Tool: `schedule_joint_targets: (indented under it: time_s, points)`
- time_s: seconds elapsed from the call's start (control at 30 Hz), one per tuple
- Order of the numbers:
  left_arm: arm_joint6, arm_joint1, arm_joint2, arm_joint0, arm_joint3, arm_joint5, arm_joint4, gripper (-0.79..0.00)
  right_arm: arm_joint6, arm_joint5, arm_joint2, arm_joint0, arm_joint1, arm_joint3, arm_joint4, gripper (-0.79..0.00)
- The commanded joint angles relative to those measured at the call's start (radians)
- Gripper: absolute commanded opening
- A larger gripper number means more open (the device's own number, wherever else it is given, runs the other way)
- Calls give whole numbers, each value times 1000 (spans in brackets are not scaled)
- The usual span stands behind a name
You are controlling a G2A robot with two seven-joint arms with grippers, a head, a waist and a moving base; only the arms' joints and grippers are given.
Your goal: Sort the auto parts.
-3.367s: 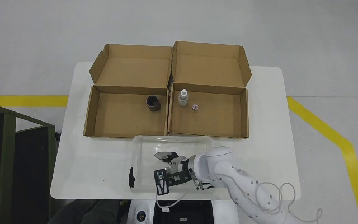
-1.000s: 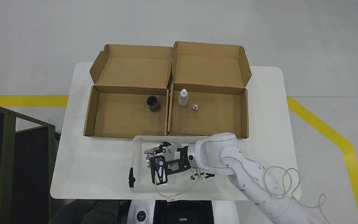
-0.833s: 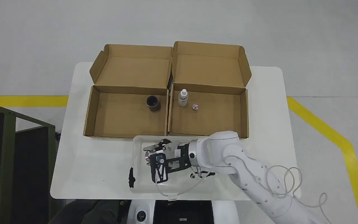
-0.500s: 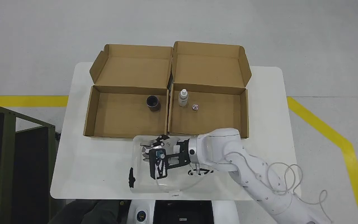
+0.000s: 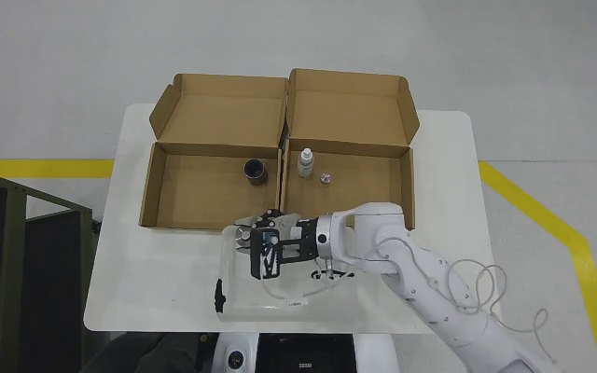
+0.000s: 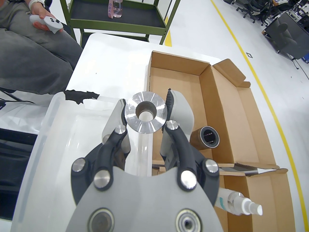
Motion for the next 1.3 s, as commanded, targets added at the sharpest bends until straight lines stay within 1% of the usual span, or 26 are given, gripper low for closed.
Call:
schedule_joint_targets:
  time_s: [0.0,0.27,0.53,1.0,1.27]
  points:
    - [0,0,0,0,0,0,0,0,-3,4,-3,8,-2,9,2,-785]
    - [0,0,0,0,0,0,0,0,-14,32,-23,59,-14,74,12,-785]
    - [0,0,0,0,0,0,0,0,-8,64,-65,137,-39,171,36,-785]
    - [0,0,0,0,0,0,0,0,84,118,-165,298,-106,379,134,-785]
    - [0,0,0,0,0,0,0,0,118,135,-216,364,-144,470,166,-785]
